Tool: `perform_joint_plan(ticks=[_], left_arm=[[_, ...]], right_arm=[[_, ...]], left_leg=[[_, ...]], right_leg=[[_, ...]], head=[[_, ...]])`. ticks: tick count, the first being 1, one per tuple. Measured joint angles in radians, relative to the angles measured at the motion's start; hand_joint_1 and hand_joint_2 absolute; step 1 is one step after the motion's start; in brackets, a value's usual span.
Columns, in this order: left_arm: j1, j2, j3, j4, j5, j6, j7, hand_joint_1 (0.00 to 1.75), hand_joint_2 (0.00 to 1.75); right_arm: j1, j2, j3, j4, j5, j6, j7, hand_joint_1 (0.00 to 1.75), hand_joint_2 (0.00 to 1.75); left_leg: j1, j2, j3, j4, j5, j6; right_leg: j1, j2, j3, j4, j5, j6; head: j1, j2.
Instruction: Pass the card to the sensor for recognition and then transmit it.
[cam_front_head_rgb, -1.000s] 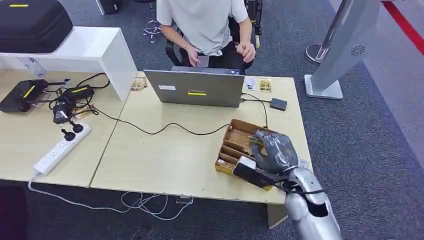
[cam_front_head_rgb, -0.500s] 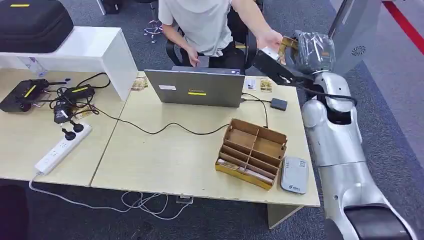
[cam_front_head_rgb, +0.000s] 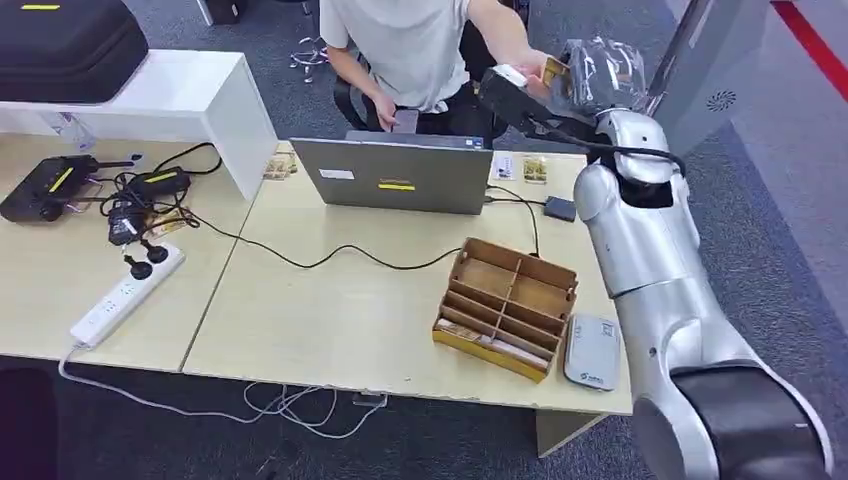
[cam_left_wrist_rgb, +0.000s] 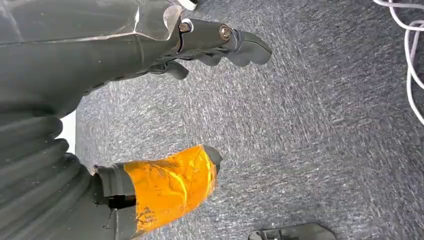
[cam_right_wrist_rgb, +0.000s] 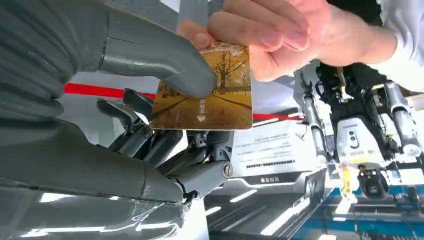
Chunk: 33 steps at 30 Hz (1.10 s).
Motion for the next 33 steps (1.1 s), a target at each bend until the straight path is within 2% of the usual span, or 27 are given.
perform_joint_plan(ticks=[1, 9, 12, 15, 19, 24, 33], left_arm=[[0.000, 0.000, 0.000, 0.000, 0.000, 0.000, 0.000, 0.00, 1.75], [-0.001, 0.001, 0.000, 0.000, -0.010, -0.010, 0.031, 0.00, 1.75], [-0.001, 0.004, 0.000, 0.000, -0.009, -0.006, 0.031, 0.00, 1.75], [0.000, 0.006, 0.000, 0.000, -0.008, -0.004, 0.031, 0.00, 1.75], [0.002, 0.008, 0.000, 0.000, -0.009, -0.008, 0.049, 0.00, 1.75], [0.004, 0.008, 0.000, 0.000, -0.009, -0.011, 0.065, 0.00, 1.75], [0.002, 0.006, 0.000, 0.000, -0.009, -0.013, 0.067, 0.00, 1.75]], right_arm=[[-0.001, 0.002, 0.000, 0.004, 0.000, 0.000, 0.000, 0.00, 1.75], [-0.010, 0.013, -0.005, 0.036, 0.013, -0.005, -0.005, 0.00, 1.75], [-0.008, -0.002, -0.027, 0.044, 0.000, -0.013, -0.002, 0.00, 1.75], [0.003, -0.041, -0.060, 0.050, -0.028, -0.028, -0.002, 0.00, 1.75], [0.045, -0.132, -0.132, 0.061, -0.057, -0.047, 0.012, 0.00, 1.75], [0.093, -0.218, -0.200, 0.078, -0.060, -0.064, 0.003, 0.00, 1.75], [0.133, -0.272, -0.254, 0.084, -0.045, -0.067, 0.002, 0.00, 1.75]], left_leg=[[0.000, 0.000, 0.000, 0.000, 0.000, 0.000], [0.000, 0.001, -0.002, 0.000, -0.001, 0.000], [0.000, 0.001, -0.001, 0.000, 0.000, -0.001], [0.000, 0.000, -0.001, 0.001, 0.001, -0.001], [0.000, -0.003, -0.002, 0.002, 0.001, 0.000], [-0.001, 0.000, -0.002, 0.003, 0.000, 0.001], [0.001, 0.000, -0.001, 0.002, 0.000, 0.000]], right_leg=[[0.000, 0.000, 0.000, 0.000, 0.000, 0.000], [0.001, 0.000, -0.002, -0.002, -0.001, -0.001], [0.001, 0.000, -0.002, -0.002, 0.000, -0.001], [0.001, 0.000, -0.001, -0.002, 0.001, -0.001], [0.000, -0.004, 0.000, -0.002, 0.001, 0.000], [0.000, 0.000, -0.001, -0.002, 0.002, 0.001], [0.001, 0.000, -0.002, -0.002, 0.002, 0.001]], head=[[0.000, 0.000], [0.000, 0.000], [0.000, 0.000], [0.000, 0.000], [0.000, 0.000], [0.000, 0.000], [0.000, 0.000]])
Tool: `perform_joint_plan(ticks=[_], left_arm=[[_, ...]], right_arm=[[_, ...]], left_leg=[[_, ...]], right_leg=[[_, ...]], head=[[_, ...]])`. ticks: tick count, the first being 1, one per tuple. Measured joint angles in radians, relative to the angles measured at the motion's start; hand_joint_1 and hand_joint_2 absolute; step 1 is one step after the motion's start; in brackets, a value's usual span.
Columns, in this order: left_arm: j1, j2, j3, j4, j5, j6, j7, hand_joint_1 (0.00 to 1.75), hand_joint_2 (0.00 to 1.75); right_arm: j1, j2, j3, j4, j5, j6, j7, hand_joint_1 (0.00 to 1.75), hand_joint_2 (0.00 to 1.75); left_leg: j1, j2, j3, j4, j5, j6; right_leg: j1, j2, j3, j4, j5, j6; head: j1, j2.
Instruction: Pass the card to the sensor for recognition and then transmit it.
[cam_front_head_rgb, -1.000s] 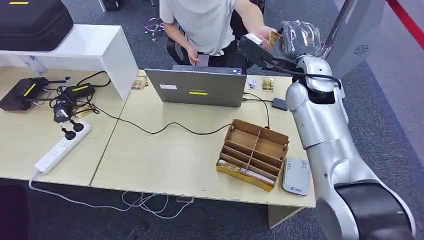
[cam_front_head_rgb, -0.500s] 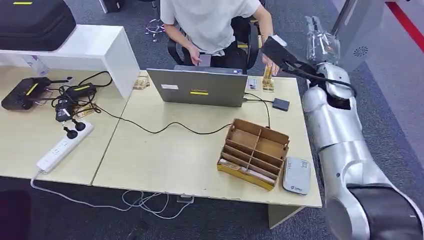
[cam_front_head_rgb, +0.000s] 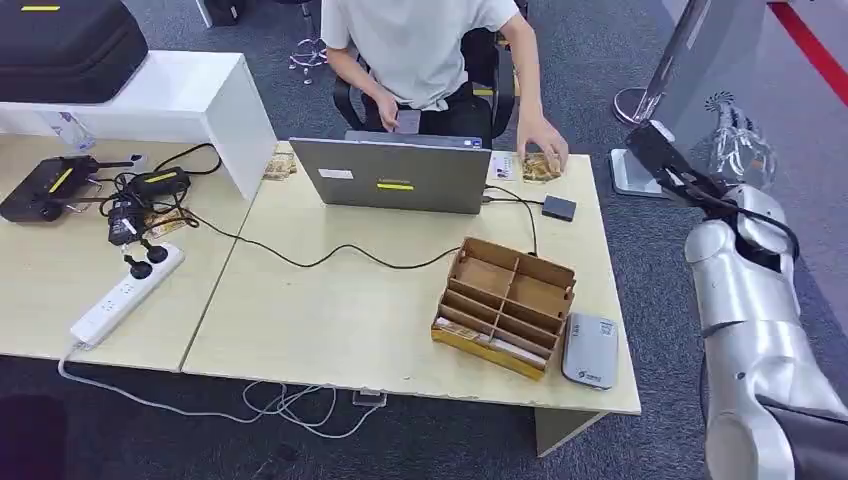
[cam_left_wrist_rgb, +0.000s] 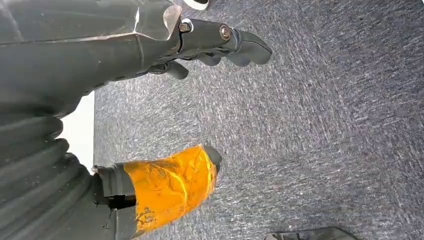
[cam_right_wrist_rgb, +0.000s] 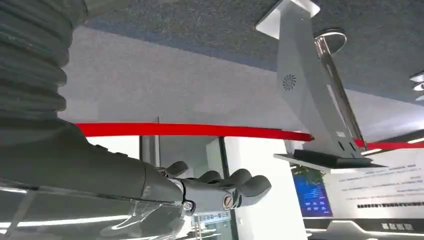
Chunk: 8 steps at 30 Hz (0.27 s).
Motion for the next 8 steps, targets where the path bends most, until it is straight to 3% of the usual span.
perform_joint_plan(ticks=[5, 8], left_arm=[[-0.001, -0.002, 0.000, 0.000, 0.000, -0.004, 0.000, 0.00, 1.75], [0.000, -0.007, 0.000, 0.000, 0.003, -0.016, 0.009, 0.00, 1.75]], right_arm=[[0.007, -0.013, -0.017, 0.001, 0.000, -0.002, 0.021, 0.00, 1.75], [0.045, -0.069, -0.050, 0.004, -0.013, -0.007, 0.047, 0.00, 1.75]], left_leg=[[0.000, 0.000, 0.001, 0.000, 0.000, 0.000], [0.000, -0.005, 0.000, 0.000, 0.000, 0.000]], right_leg=[[0.001, 0.000, 0.000, 0.000, 0.000, 0.000], [0.000, -0.006, 0.002, -0.001, -0.001, 0.001]], head=[[0.000, 0.000], [0.000, 0.000]])
